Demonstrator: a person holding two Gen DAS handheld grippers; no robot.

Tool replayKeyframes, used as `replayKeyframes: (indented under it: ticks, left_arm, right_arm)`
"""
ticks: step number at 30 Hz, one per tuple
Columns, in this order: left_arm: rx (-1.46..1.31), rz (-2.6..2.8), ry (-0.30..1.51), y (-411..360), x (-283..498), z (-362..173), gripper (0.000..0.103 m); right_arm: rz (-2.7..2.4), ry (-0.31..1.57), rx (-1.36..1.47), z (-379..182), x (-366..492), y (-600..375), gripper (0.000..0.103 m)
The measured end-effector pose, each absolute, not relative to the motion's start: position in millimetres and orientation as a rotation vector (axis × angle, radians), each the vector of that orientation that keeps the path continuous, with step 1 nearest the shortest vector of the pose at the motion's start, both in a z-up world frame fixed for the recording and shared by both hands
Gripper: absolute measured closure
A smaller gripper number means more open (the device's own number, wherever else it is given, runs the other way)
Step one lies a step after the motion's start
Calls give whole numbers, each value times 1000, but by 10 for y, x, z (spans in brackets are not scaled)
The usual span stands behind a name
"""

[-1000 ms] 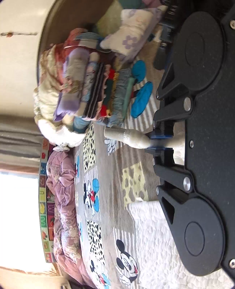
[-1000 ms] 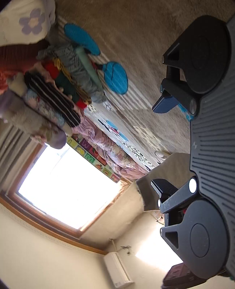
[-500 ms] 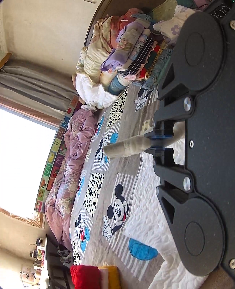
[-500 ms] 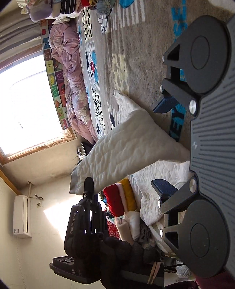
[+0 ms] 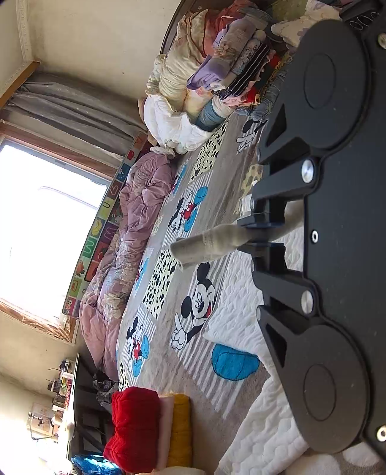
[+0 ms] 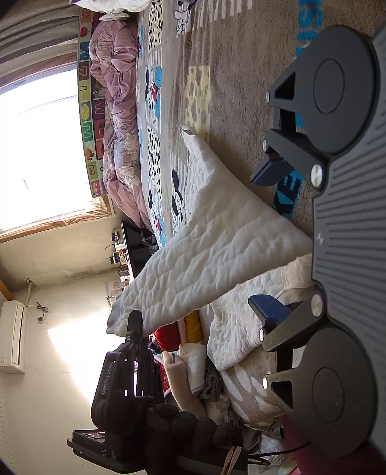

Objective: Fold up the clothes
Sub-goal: 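Lift the sleeve with the left gripper and lay it across the garment body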

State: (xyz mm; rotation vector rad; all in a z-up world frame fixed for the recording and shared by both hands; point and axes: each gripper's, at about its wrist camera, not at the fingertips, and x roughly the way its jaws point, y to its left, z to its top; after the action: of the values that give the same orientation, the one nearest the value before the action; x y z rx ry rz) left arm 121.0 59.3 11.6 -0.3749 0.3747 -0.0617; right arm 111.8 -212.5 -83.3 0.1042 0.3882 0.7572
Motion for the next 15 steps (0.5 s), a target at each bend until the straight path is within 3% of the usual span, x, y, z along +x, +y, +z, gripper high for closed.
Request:
replayKeyframes:
  ticks: [15]
  left_arm:
    - [-391, 5, 403, 939, 1000, -62, 95]
  right_arm:
    - [801, 398, 45, -859, 1207, -1829, 23]
